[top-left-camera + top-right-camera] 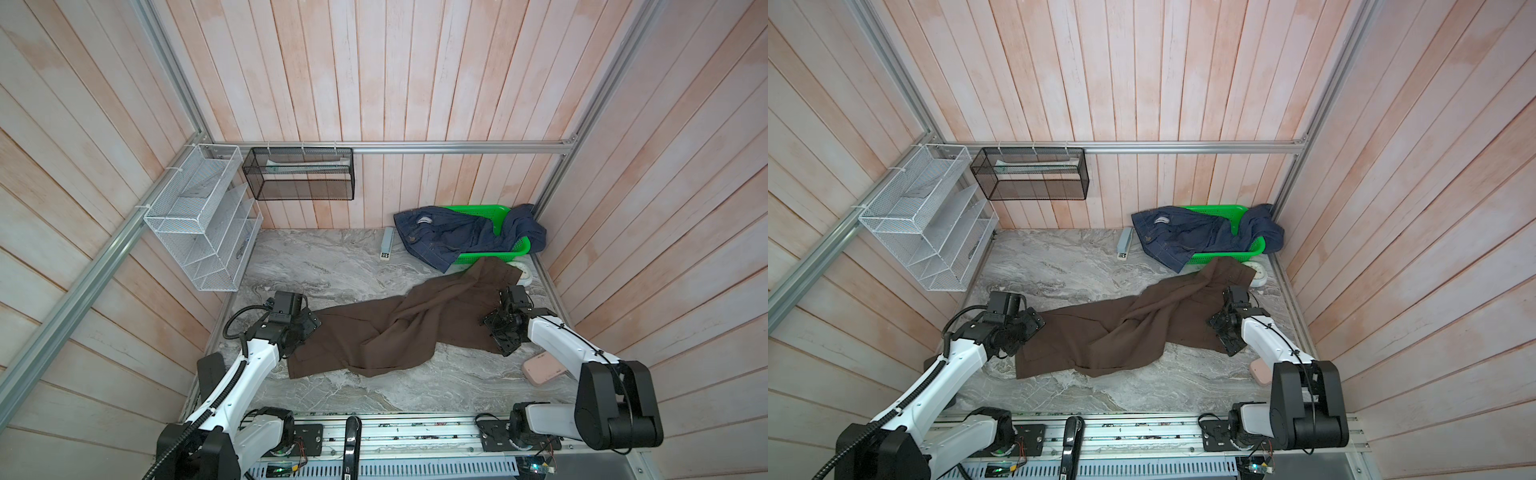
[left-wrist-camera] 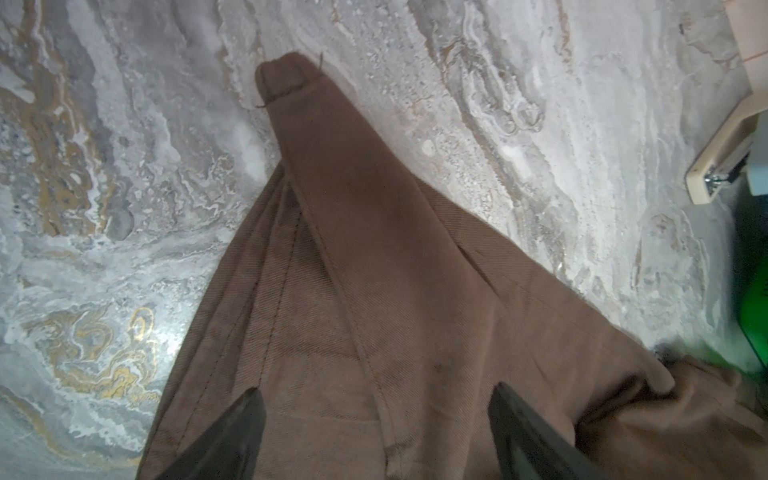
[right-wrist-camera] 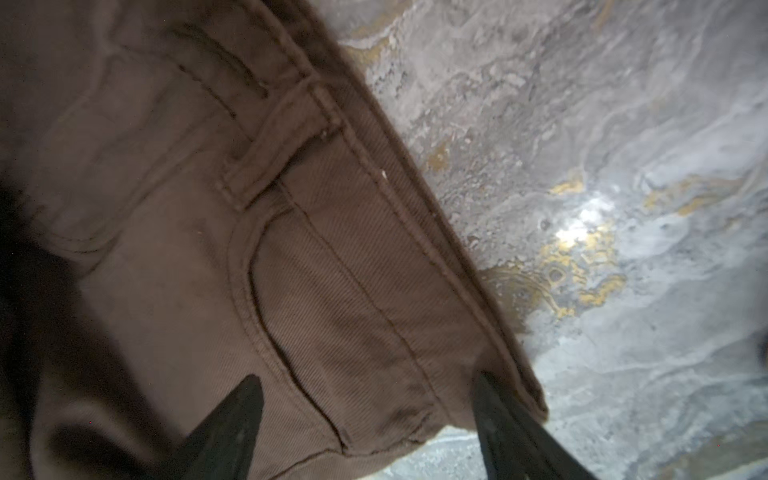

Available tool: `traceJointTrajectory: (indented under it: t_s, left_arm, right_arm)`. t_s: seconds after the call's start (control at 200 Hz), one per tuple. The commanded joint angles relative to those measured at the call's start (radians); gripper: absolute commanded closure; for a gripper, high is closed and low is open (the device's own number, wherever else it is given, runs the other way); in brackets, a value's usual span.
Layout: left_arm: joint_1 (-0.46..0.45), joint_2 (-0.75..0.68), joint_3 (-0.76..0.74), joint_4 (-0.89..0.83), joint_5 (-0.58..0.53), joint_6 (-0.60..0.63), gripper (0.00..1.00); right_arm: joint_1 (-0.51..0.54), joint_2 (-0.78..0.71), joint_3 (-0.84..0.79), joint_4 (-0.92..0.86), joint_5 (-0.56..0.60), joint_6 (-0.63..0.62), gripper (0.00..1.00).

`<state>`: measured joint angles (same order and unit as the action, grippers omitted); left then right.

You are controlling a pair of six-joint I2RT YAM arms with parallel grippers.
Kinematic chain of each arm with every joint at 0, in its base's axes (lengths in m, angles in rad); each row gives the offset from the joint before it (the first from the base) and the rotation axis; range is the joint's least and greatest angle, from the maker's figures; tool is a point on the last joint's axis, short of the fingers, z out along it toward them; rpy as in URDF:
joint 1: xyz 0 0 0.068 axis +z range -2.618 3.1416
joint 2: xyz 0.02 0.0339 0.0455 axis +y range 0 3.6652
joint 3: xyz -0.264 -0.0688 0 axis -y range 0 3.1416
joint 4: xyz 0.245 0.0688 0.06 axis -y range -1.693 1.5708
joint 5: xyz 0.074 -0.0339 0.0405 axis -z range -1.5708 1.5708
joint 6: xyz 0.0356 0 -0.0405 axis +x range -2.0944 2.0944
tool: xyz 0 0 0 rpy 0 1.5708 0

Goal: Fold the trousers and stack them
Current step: 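Regrasp the waistband with the right gripper and leg hem with the left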

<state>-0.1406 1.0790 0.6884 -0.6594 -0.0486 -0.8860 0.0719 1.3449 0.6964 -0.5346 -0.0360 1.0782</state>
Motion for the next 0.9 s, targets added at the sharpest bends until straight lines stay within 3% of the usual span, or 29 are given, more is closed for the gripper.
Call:
traceJointTrajectory:
  t_s: [0.0, 0.41, 0.56, 0.68, 0.81, 0.895]
  left_arm:
    - [0.022, 0.004, -0.028, 0.034, 0.028, -0.026, 0.13]
    - [0.050, 0.048, -0.159, 0.268, 0.047, -0.031, 0.16]
    - [0.050, 0.110, -0.172, 0.318, 0.044, -0.020, 0.23]
    - [0.061, 0.171, -0.177, 0.342, 0.026, -0.006, 0.30]
    - [0.095, 0.231, -0.176, 0.374, 0.016, 0.021, 0.50]
    - [0.131, 0.263, -0.163, 0.392, 0.012, 0.051, 0.81]
  right_arm:
    - [-0.015, 0.037, -0.032, 0.020, -0.026, 0.006, 0.19]
    - [-0.081, 0.087, -0.110, 0.083, -0.048, 0.029, 0.24]
    - [-0.090, 0.060, -0.112, 0.080, -0.047, 0.026, 0.41]
    - [-0.105, 0.020, -0.125, 0.068, -0.022, 0.048, 0.68]
    - [-0.128, -0.049, -0.145, 0.062, 0.011, 0.081, 0.93]
    - [-0.142, -0.082, -0.142, 0.045, 0.032, 0.087, 1.00]
